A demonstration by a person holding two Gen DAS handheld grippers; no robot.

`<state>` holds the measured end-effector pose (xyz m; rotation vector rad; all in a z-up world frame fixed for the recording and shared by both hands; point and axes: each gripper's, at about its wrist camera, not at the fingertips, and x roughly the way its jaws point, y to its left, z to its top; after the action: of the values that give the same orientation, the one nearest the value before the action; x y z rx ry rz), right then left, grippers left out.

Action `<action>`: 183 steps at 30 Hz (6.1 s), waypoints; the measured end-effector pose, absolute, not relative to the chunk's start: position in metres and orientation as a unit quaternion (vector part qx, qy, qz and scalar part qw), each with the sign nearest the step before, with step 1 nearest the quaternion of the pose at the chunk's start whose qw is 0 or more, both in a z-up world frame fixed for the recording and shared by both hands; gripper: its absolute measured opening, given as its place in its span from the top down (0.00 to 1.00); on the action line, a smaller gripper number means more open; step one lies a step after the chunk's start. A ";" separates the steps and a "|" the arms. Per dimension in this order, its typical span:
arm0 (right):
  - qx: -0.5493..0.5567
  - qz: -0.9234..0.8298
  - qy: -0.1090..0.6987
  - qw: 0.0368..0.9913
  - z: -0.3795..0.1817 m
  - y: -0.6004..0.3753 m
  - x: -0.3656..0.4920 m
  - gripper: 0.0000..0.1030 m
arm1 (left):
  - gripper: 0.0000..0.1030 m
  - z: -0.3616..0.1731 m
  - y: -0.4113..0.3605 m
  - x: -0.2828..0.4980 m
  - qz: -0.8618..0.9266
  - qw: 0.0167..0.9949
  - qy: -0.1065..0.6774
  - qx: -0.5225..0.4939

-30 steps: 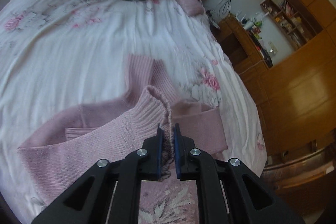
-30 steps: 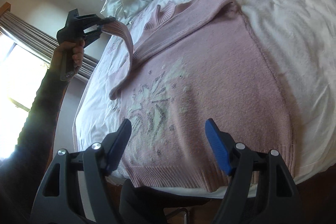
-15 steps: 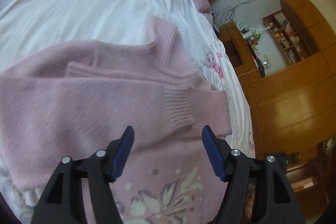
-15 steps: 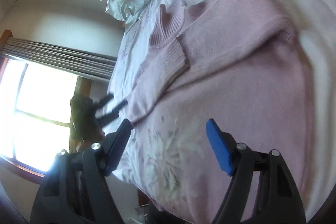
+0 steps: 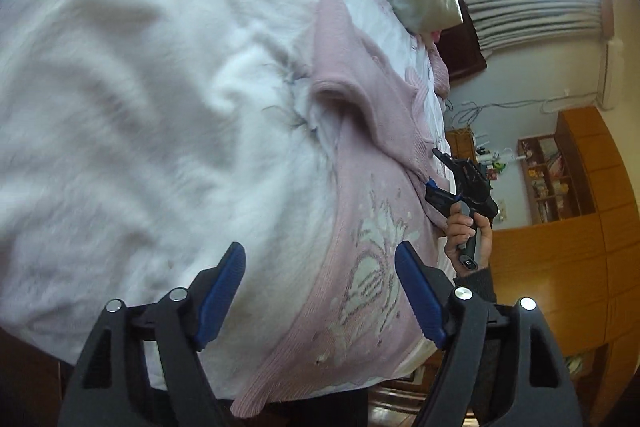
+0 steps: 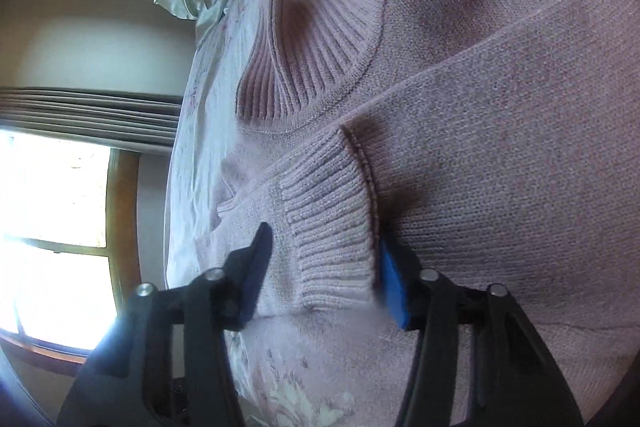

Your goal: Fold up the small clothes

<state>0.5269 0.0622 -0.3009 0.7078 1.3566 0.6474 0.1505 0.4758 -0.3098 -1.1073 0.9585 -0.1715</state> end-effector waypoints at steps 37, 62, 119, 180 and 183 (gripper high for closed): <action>0.317 0.177 0.543 0.757 -0.259 -0.140 0.502 0.95 | 0.25 -0.284 0.422 0.138 -0.114 0.744 0.440 -0.490; 0.355 0.189 0.529 0.747 -0.268 -0.178 0.481 0.73 | 0.23 -0.245 0.369 0.433 -0.218 0.759 0.422 -0.446; 0.273 0.273 0.429 0.817 -0.221 -0.137 0.473 0.52 | 0.48 -0.303 0.414 0.439 0.004 0.811 0.546 -0.208; 0.190 0.354 0.502 0.766 -0.224 0.004 0.450 0.88 | 0.87 -0.241 0.329 0.443 -0.282 0.803 0.468 -0.236; 0.211 0.334 0.531 0.749 -0.250 -0.010 0.431 0.85 | 0.81 -0.266 0.335 0.426 -0.261 0.791 0.498 -0.241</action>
<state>0.4314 -0.0101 -0.2501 0.4617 1.1616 0.7301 0.4257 0.3352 -0.2663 -0.5185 1.0717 -0.5617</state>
